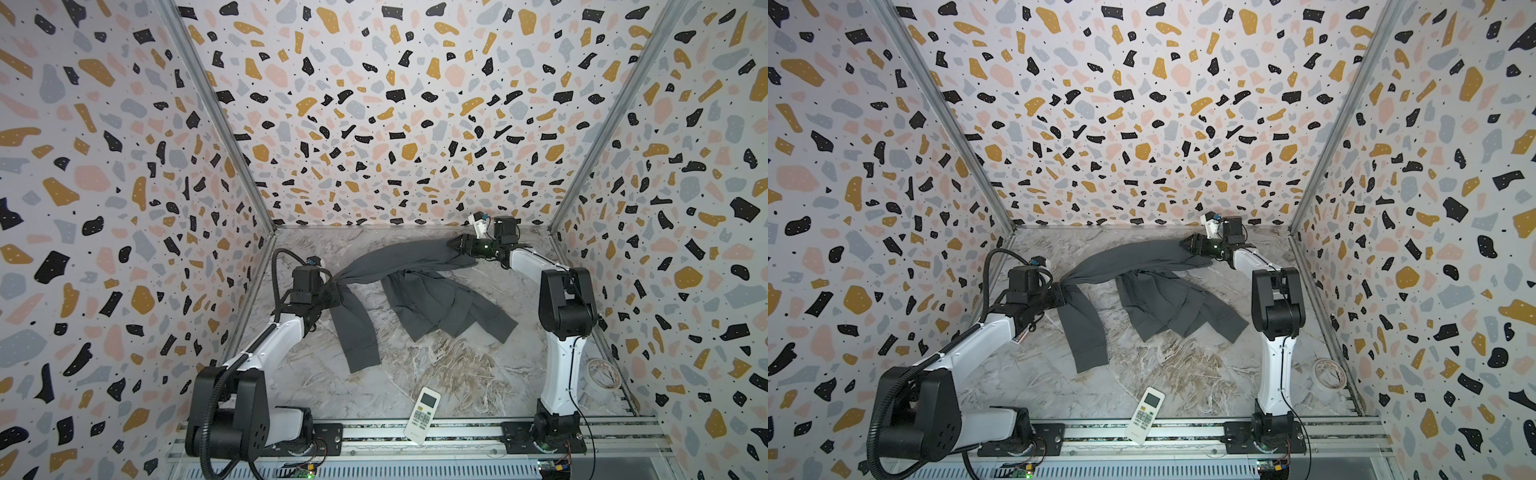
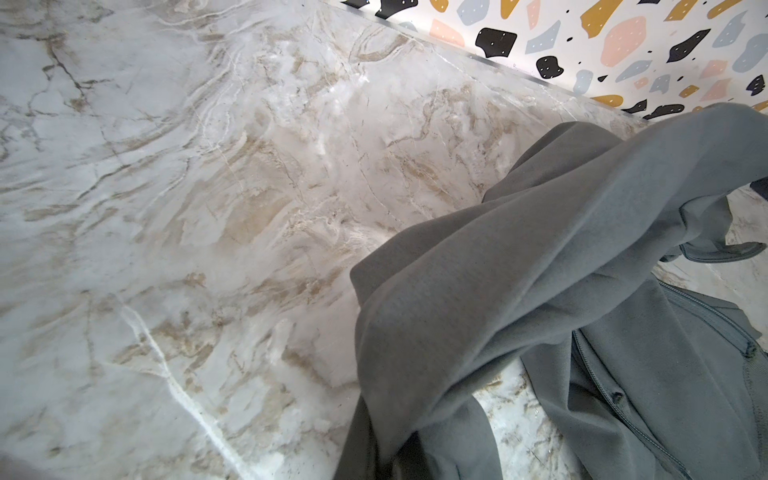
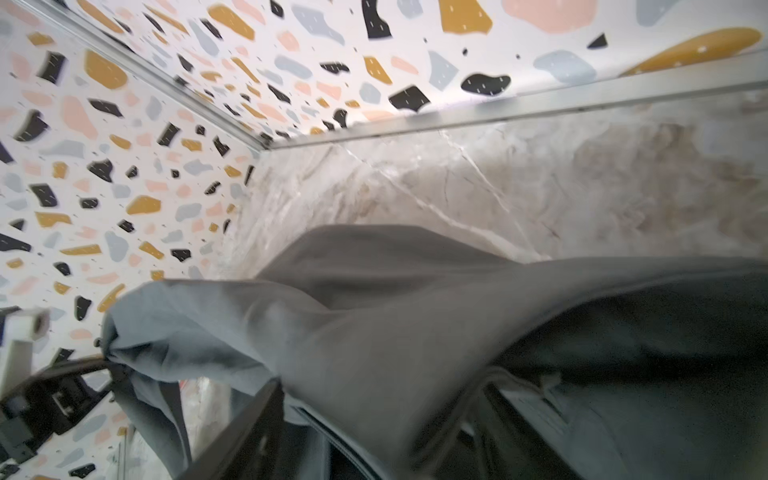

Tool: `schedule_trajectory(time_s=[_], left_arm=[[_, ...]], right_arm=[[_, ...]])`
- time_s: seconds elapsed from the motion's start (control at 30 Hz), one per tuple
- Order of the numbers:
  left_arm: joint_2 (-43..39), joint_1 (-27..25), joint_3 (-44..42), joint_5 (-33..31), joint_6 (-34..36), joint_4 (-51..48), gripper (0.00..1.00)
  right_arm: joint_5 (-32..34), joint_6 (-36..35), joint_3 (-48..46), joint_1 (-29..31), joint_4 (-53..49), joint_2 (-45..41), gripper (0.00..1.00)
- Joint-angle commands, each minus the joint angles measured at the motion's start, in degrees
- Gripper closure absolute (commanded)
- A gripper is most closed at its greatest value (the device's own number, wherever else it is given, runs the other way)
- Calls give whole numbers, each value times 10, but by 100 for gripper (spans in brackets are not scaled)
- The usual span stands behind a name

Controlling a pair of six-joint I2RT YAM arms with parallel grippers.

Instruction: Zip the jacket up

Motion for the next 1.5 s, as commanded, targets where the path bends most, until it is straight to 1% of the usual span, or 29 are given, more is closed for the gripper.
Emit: schedule_trajectory(time_s=[0.0,0.03,0.07,0.1,0.13,0.23,0.3,0.33,0.43,0.47,0.5,0.57,0.6,0.67,0.7,0.77,0.83,0.87,0.97,1.07,1.17,1.27,1.4,1.47], left_arm=[[-23,4,8,-17,9,-12,100],[-33,5,12,-26,9,-20,100],[-45,5,17,-36,12,-32,100],[-63,4,24,-58,16,-51,100],[-86,4,27,-75,16,-64,100],[-166,4,20,-113,13,-66,100],[-213,4,18,-130,16,-69,100],[-233,4,19,-136,24,-75,100],[-266,4,23,-140,42,-87,100],[-267,4,25,-137,47,-93,100],[-264,4,28,-135,51,-101,100],[-249,4,30,-129,55,-114,100],[-239,4,29,-127,56,-118,100],[-225,4,27,-127,57,-119,100],[-219,4,26,-127,57,-119,100],[-212,4,28,-119,57,-118,100],[-211,4,31,-113,55,-118,100],[-212,4,31,-113,53,-116,100],[-219,4,29,-108,48,-112,100],[-222,4,27,-107,46,-113,100],[-221,4,24,-105,45,-112,100],[-219,4,23,-107,46,-117,100],[-217,4,23,-112,47,-120,100],[-215,4,25,-112,48,-121,100]], right_arm=[[-27,-15,24,8,12,-23,52],[-21,-24,24,10,-3,-33,64],[-7,-33,23,12,-23,-46,74],[5,-48,17,15,-41,-70,81],[20,-64,-2,19,-50,-101,85],[76,-96,-73,34,-51,-207,94],[98,-106,-107,38,-55,-266,100],[110,-110,-120,40,-58,-300,100],[133,-123,-138,43,-79,-358,100],[134,-122,-139,43,-88,-366,96],[129,-118,-142,43,-96,-370,84],[103,-100,-158,44,-88,-367,53],[84,-91,-169,45,-75,-356,42],[61,-82,-165,45,-72,-313,33],[45,-82,-148,46,-78,-280,32],[42,-77,-91,51,-113,-205,28],[59,-66,-30,52,-145,-136,27],[77,-48,-8,52,-149,-109,27],[97,-21,46,53,-151,-43,27],[64,-1,98,57,-141,23,26],[8,36,155,62,-125,94,24],[-3,73,193,74,-102,139,18],[-37,124,242,87,-62,192,17],[-47,133,275,95,-65,217,19]])
